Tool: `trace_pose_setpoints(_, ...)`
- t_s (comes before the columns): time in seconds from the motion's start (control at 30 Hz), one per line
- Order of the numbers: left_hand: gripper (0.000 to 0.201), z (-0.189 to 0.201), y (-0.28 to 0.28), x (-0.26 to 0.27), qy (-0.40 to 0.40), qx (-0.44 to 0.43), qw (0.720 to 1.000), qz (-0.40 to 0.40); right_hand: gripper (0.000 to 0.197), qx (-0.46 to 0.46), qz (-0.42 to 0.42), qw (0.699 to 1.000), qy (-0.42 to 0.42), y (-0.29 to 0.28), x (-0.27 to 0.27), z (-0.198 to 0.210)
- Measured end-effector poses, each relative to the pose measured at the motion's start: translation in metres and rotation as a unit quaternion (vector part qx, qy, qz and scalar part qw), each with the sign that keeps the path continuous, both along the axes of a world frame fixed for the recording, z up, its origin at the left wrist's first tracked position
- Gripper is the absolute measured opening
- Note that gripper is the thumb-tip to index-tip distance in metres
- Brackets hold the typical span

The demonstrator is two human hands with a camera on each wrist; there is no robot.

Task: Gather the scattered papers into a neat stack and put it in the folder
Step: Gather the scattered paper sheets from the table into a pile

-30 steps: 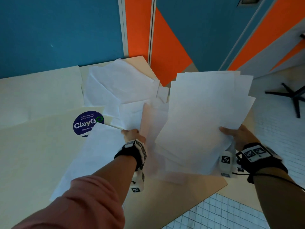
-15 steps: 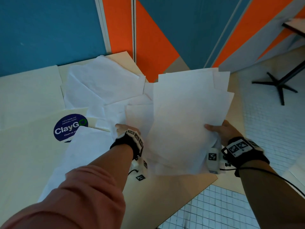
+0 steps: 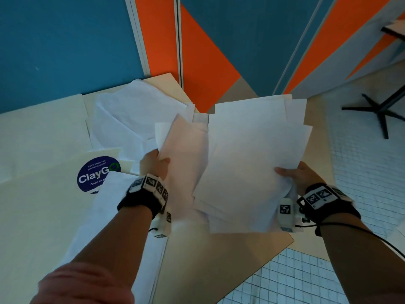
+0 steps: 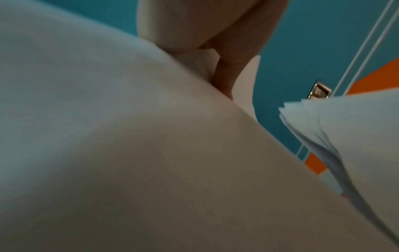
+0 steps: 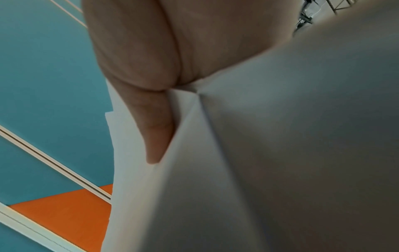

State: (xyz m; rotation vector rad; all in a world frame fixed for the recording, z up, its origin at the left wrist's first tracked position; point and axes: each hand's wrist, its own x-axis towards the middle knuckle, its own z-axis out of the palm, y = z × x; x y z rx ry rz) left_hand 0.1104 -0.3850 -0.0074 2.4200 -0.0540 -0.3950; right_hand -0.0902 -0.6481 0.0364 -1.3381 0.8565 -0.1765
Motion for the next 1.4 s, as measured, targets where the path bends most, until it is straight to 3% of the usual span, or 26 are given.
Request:
trace_pose_setpoints(0.07,0.021,0.018,0.018,0.010,-0.035,0.015,0.999,-0.004,0.066,0.004,-0.001,1.000,0.008,0.002,0.002,0.001)
trace_pose_setpoints(0.1,0.022,0.027,0.028,0.017,-0.044,0.019,0.999,-0.009,0.062,-0.002,0.004,1.000,0.013,0.003,0.003,0.000)
trace_pose_setpoints(0.23,0.037,0.058,0.077,0.037,0.008,-0.057,0.998,-0.004,0.123,-0.012,0.030,0.999,0.021,0.005,0.008,-0.011)
trace_pose_setpoints(0.33,0.030,0.062,0.115,0.038,0.058,-0.160,0.985,0.040,0.114,0.000,0.042,0.999,0.009,0.011,0.011,-0.009)
trace_pose_setpoints(0.5,0.013,0.052,0.156,0.034,0.099,-0.269,0.950,0.127,0.142,-0.033,0.039,0.999,0.010,0.012,0.013,-0.014)
trace_pose_setpoints(0.6,0.009,0.047,0.152,0.027,0.128,-0.322,0.930,0.121,0.142,-0.021,0.051,0.998,0.001,0.023,0.020,-0.010)
trace_pose_setpoints(0.67,0.007,0.044,0.138,0.018,0.150,-0.338,0.924,0.102,0.128,-0.024,0.060,0.998,-0.005,0.040,0.028,-0.002)
trace_pose_setpoints(0.77,0.016,0.047,0.120,0.005,0.190,-0.366,0.909,0.065,0.060,-0.006,0.077,0.997,0.000,0.070,0.039,0.013)
trace_pose_setpoints(0.8,0.017,0.052,0.118,0.002,0.199,-0.382,0.901,0.053,0.051,-0.005,0.086,0.996,0.003,0.075,0.043,0.013)
trace_pose_setpoints(0.97,0.019,0.091,0.133,0.002,0.175,-0.456,0.873,0.012,0.036,-0.039,0.109,0.993,0.011,0.082,0.051,0.017)
trace_pose_setpoints(1.13,0.018,0.078,0.137,-0.002,0.173,-0.405,0.898,0.019,0.038,-0.004,0.129,0.992,0.007,0.100,0.061,0.020)
trace_pose_setpoints(1.2,0.029,0.063,0.141,-0.008,0.172,-0.382,0.907,0.038,0.056,0.031,0.147,0.989,0.002,0.112,0.068,0.018)
trace_pose_setpoints(1.27,0.037,0.051,0.145,-0.014,0.168,-0.363,0.915,0.053,0.089,0.047,0.180,0.983,-0.002,0.120,0.074,0.015)
trace_pose_setpoints(1.3,0.040,0.046,0.147,-0.017,0.168,-0.359,0.916,0.060,0.088,0.049,0.207,0.977,0.000,0.127,0.077,0.014)
trace_pose_setpoints(1.37,0.043,0.037,0.152,-0.023,0.197,-0.364,0.907,0.080,0.039,0.029,0.252,0.967,0.012,0.145,0.080,0.016)
trace_pose_setpoints(1.4,0.044,0.033,0.154,-0.026,0.208,-0.357,0.906,0.090,0.028,0.011,0.260,0.965,0.021,0.153,0.083,0.015)
